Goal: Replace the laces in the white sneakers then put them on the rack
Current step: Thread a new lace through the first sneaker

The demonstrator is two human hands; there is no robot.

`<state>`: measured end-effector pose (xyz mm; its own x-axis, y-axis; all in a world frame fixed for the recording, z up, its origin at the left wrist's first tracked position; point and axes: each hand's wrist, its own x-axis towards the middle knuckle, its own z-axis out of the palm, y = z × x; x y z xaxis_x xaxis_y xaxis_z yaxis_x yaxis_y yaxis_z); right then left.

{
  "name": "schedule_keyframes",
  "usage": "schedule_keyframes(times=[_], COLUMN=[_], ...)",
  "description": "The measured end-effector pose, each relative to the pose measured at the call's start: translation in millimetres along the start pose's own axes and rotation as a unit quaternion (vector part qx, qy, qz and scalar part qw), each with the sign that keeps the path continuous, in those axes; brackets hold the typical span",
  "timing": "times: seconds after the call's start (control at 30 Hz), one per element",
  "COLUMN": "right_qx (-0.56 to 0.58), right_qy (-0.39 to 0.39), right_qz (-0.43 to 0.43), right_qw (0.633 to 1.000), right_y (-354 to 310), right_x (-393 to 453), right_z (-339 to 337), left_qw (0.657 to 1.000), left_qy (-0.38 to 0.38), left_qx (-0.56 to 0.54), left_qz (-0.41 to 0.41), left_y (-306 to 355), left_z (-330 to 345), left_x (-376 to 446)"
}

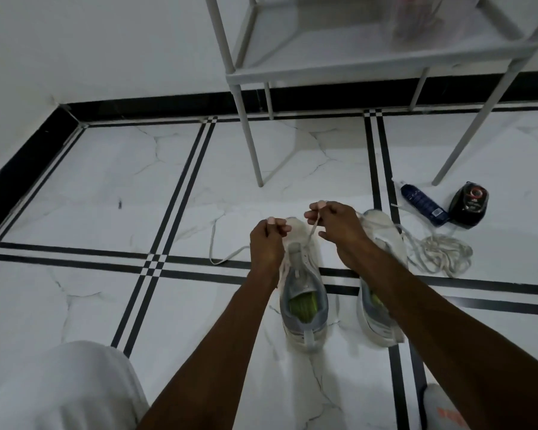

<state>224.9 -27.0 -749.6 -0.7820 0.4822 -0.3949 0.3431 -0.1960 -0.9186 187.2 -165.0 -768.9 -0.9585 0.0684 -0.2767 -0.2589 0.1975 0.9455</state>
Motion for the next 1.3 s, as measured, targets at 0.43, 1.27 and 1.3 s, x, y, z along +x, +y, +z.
schedule_keyframes(times=[0.43, 1.27, 1.3], right_qx=[-0.033, -0.003, 0.002], right_qy=[-0.038, 0.015, 0.018], right_qz=[-0.101, -0.342, -0.348], right_qw=[0.994, 0.939, 0.937], right_y=[-140, -397, -400], right_x=[-27, -76, -77], right_z=[12, 43, 45], left_qw=[0.989, 0.945, 0.944], left_qy=[-0.031, -0.007, -0.008], left_qx=[0.020, -0.012, -0.019], left_qz=[0.142, 0.327, 0.329], left_y=[164, 416, 418], left_z=[-16, -47, -48], left_x=[3, -9, -10])
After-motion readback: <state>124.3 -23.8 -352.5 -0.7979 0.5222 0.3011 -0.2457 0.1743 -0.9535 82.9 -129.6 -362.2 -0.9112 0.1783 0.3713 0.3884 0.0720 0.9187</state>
